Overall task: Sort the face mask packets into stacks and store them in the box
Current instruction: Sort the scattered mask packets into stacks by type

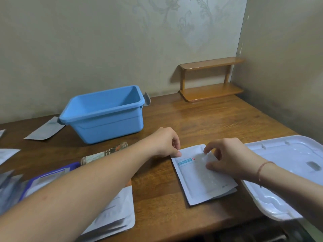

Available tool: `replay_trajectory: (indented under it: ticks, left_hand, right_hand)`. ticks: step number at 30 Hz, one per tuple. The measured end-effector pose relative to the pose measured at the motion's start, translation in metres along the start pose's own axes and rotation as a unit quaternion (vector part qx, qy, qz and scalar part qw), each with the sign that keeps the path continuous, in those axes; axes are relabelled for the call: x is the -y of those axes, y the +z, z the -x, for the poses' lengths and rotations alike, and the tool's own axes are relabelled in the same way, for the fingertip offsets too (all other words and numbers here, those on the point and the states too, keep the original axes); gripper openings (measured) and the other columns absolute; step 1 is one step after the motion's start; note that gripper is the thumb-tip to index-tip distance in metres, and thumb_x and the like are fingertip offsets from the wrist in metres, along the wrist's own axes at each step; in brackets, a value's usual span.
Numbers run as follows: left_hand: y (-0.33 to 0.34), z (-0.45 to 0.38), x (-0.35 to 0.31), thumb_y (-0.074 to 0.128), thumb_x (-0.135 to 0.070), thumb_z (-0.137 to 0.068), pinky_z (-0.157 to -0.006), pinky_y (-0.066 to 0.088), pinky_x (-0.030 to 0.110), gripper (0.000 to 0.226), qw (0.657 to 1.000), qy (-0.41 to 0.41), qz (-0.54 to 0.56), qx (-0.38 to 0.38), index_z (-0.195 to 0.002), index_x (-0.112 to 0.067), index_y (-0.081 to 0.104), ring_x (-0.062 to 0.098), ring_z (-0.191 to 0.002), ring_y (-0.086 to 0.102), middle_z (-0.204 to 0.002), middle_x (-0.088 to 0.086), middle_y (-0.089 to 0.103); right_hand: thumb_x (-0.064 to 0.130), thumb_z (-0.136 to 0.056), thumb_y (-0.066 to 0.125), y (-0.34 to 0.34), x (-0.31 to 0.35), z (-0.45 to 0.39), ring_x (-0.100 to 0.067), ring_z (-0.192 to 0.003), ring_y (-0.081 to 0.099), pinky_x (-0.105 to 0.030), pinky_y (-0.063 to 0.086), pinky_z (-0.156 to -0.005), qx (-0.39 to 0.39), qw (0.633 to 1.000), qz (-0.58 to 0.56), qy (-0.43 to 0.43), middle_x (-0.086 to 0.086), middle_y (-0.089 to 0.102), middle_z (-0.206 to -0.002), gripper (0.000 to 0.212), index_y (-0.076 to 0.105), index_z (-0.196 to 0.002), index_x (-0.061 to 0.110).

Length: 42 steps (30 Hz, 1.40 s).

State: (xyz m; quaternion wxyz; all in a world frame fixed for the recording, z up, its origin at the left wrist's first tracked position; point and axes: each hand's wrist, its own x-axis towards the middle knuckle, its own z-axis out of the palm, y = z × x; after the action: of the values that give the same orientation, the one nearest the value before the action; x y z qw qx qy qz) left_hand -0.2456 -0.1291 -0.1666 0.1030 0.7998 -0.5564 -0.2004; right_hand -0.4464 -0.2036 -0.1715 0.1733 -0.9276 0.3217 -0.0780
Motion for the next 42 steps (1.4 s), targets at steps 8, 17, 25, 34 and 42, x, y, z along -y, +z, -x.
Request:
replay_trajectory:
  ticks: [8, 17, 25, 34, 42]
  left_hand:
    - [0.002, 0.01, -0.001, 0.077, -0.027, -0.082, -0.071, 0.051, 0.023, 0.014, 0.999, -0.002, 0.014, -0.028, -0.094, -0.021, 0.074, 0.008, -0.087, 0.061, -0.094, -0.005, 0.067]
    - [0.001, 0.007, -0.001, 0.074, -0.029, -0.085, -0.076, 0.053, 0.025, 0.012, 1.0, -0.012, 0.004, -0.019, -0.095, -0.022, 0.074, 0.009, -0.092, 0.059, -0.1, -0.006, 0.066]
    - [0.001, -0.004, -0.003, 0.075, -0.024, -0.084, -0.075, 0.05, 0.022, 0.015, 1.0, -0.016, 0.014, -0.001, -0.099, -0.024, 0.075, 0.01, -0.094, 0.06, -0.103, -0.007, 0.067]
    - [-0.009, -0.004, 0.003, 0.076, -0.023, -0.084, -0.078, 0.055, 0.027, 0.006, 0.998, -0.055, -0.022, 0.038, -0.089, -0.024, 0.073, 0.012, -0.092, 0.062, -0.098, -0.005, 0.068]
    - [-0.028, 0.015, 0.029, 0.076, -0.022, -0.083, -0.072, 0.051, 0.023, 0.008, 0.994, -0.089, -0.04, 0.052, -0.09, -0.02, 0.075, 0.012, -0.092, 0.062, -0.096, -0.005, 0.07]
  right_hand:
    - [0.057, -0.083, 0.061, 0.007, 0.022, 0.025, -0.012, -0.121, 0.039, -0.026, 0.04, -0.098, 0.033, 0.992, 0.099, -0.072, 0.011, 0.046, -0.127, 0.046, 0.056, -0.124, 0.038]
    - [0.07, -0.081, 0.039, 0.018, 0.023, 0.062, -0.018, -0.118, 0.046, -0.033, 0.044, -0.095, -0.054, 0.977, 0.177, -0.104, 0.008, 0.05, -0.132, 0.058, 0.053, -0.125, 0.033]
    - [0.045, -0.067, 0.05, 0.071, 0.018, 0.095, -0.03, -0.099, 0.07, -0.039, 0.06, -0.07, -0.156, 0.978, 0.104, -0.096, -0.01, 0.07, -0.11, 0.035, 0.071, -0.087, 0.025]
    - [0.015, -0.054, 0.091, 0.084, 0.02, 0.085, -0.023, -0.103, 0.068, -0.033, 0.057, -0.047, -0.21, 0.97, -0.02, -0.121, -0.001, 0.067, -0.104, 0.054, 0.058, -0.092, 0.032]
    - [0.027, -0.071, 0.071, 0.089, 0.037, 0.071, -0.02, -0.1, 0.069, -0.027, 0.053, -0.041, -0.165, 0.971, -0.03, -0.172, 0.0, 0.069, -0.104, 0.033, 0.057, -0.099, 0.035]
